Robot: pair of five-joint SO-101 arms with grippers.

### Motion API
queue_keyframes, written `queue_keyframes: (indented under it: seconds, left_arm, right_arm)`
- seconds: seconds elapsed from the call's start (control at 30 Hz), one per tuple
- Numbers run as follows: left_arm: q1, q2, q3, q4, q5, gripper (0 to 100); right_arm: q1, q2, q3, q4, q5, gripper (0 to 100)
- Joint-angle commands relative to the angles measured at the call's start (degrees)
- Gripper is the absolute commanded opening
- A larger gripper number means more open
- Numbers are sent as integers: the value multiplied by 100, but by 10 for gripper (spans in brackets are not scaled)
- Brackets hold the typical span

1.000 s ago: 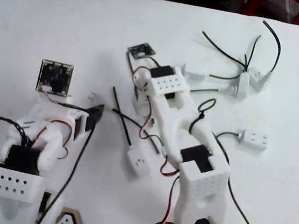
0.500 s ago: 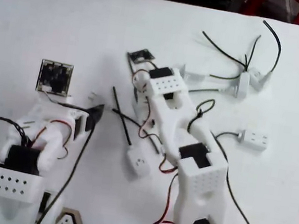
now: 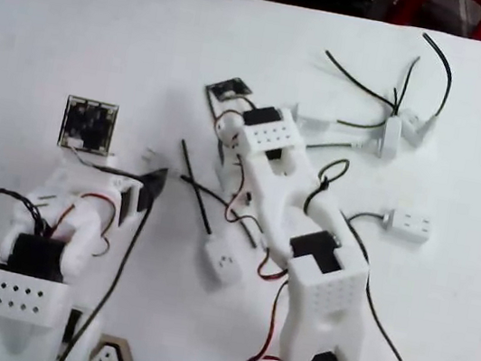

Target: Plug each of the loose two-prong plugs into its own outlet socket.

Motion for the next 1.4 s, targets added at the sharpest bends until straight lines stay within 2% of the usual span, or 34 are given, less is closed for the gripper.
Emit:
queue_keyframes:
  seconds: [0.0, 0.13, 0.3, 0.83, 0.93, 1.03, 1.17, 1.37]
  left_arm:
    - [-48, -127, -35, -141, 18, 294]
    - [-48, -127, -35, -141, 18, 294]
    - [-48, -127, -35, -141, 18, 294]
    - [-48, -127, -35, -141, 18, 294]
    - [-48, -127, -35, -141, 18, 294]
    - [-48, -127, -35, -141, 18, 294]
    - [-48, -127, -35, -141, 18, 294]
    - [-48, -127, -35, -141, 44, 294]
  right_arm:
    - [48, -330, -211, 48, -79, 105]
    - [48, -330, -211, 48, -79, 159]
    - [57, -330, -211, 48, -70, 110]
    - [48, -382, -440, 84, -53, 72]
    - [40, -382, -448, 66, -44, 14]
    - [40, -409, -448, 101, -44, 17]
    - [4, -884, -448, 505, -44, 17]
    - [-136, -2369, -404, 1297, -53, 17]
